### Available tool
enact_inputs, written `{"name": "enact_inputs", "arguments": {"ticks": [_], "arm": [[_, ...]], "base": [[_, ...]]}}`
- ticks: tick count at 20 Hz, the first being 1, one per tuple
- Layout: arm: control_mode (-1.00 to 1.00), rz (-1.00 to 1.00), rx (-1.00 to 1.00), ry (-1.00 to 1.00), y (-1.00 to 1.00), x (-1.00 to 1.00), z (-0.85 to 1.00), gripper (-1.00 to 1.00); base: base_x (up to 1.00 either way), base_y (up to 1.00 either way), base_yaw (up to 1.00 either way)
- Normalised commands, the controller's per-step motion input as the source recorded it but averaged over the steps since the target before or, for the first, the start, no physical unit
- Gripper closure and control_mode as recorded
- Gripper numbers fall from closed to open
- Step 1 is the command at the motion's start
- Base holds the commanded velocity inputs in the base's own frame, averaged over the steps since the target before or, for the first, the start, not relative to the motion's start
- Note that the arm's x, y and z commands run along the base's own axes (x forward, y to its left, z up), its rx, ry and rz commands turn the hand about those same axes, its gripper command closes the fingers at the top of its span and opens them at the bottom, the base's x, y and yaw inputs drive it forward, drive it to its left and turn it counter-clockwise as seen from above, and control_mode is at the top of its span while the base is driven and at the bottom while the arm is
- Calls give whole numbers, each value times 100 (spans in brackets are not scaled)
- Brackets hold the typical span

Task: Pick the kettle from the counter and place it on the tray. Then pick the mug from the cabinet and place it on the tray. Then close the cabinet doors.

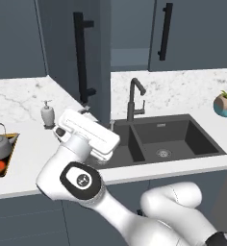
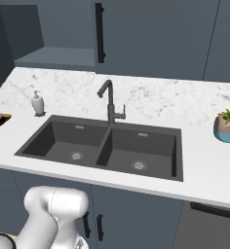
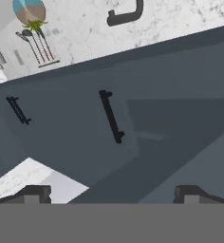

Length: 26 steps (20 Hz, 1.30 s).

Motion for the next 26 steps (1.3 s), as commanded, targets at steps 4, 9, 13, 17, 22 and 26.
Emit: {"name": "enact_inputs", "arguments": {"ticks": [4,9,13,17,22,26], "arm": [[-100,2,19,0,-90,22,55,-100],[-100,1,18,0,-78,28,67,-100],[-100,4,17,0,-74,41,64,-100],[-100,6,17,0,-67,50,63,-100],[-100,8,17,0,-60,57,58,-100],[-100,6,16,0,-52,59,50,-100]], "base": [[0,0,0],[0,0,0],[0,0,0],[0,0,0],[0,0,0],[0,0,0]]}}
